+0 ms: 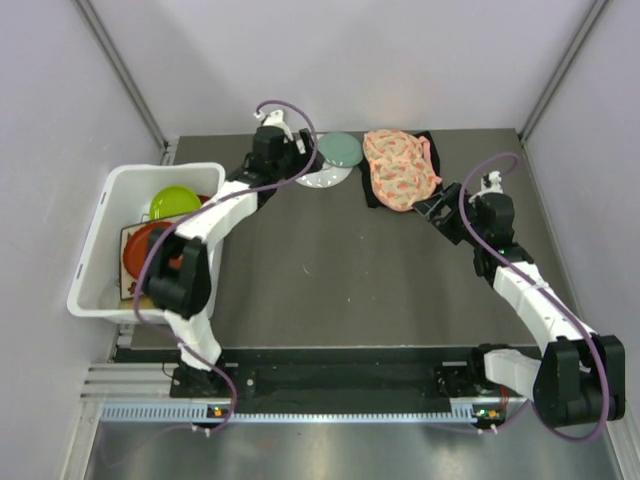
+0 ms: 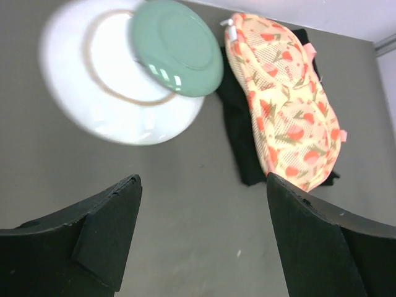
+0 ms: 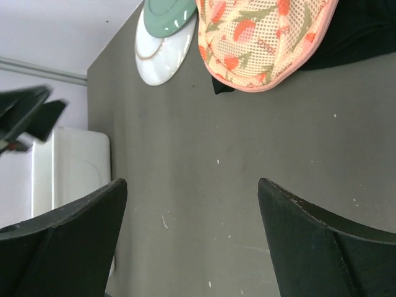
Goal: Place the plates into the plastic bin on the countertop
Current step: Pick up the plate from the corner of the board.
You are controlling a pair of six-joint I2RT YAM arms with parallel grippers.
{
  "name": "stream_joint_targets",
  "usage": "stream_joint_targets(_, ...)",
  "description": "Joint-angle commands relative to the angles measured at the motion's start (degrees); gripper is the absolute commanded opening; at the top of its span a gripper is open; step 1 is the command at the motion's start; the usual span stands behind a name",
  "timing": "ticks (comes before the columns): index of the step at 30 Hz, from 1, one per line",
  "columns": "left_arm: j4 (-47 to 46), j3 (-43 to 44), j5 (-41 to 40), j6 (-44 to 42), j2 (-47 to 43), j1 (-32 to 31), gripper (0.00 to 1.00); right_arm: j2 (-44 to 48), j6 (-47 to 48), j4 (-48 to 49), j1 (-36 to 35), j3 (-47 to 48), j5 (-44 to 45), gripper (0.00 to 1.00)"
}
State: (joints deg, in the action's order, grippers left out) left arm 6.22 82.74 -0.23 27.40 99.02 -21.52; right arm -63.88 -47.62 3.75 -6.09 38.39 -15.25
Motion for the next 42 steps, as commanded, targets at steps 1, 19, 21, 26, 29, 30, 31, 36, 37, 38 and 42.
stream_joint_targets(1,-22.36,5.32,11.90,16.23,12.75,2.61,0.86,-0.02,2.35,-1.11,0.55,3.62,1.09,0.86)
stream_joint_targets(19,-34.79,29.31,17.02,30.52,46.43,9.04,0.76,-7.40,5.87,-2.43,0.64,7.31,-0.66,0.87)
stream_joint_targets(21,-33.99,32.12,17.28,30.26,48.36,8.95,0.75,-8.10,5.87,-2.26,0.64,7.22,-0.92,0.87)
stream_joint_targets(26,-26.18,38.90,16.58,29.47,51.88,8.77,0.75,-9.07,5.52,-1.82,0.64,7.57,-1.28,0.87)
stream_joint_targets(29,-23.63,38.81,15.09,28.77,51.53,8.51,0.76,-9.07,5.52,-1.81,0.64,7.75,-1.19,0.87)
stream_joint_targets(30,-23.10,38.81,14.91,28.59,51.45,8.42,0.76,-8.99,5.60,-1.90,0.64,7.66,-1.19,0.87)
stream_joint_targets(31,-22.57,38.90,14.56,28.50,51.53,8.25,0.76,-8.98,5.52,-1.90,0.64,7.75,-1.19,0.87)
stream_joint_targets(36,-20.82,41.00,16.04,29.64,53.46,7.37,0.77,-8.99,5.34,-1.81,0.64,7.58,-1.28,0.87)
stream_joint_targets(37,-20.46,41.71,16.31,29.99,54.16,7.28,0.77,-9.07,5.17,-1.81,0.64,7.49,-1.37,0.87)
stream_joint_targets(38,-20.37,41.63,16.40,30.69,54.26,7.11,0.77,-8.99,5.16,-1.81,0.64,7.49,-1.37,0.87)
stream_joint_targets(42,-20.54,41.10,17.10,33.07,54.70,6.84,0.77,-8.20,5.16,-1.90,0.64,7.40,-1.10,0.87)
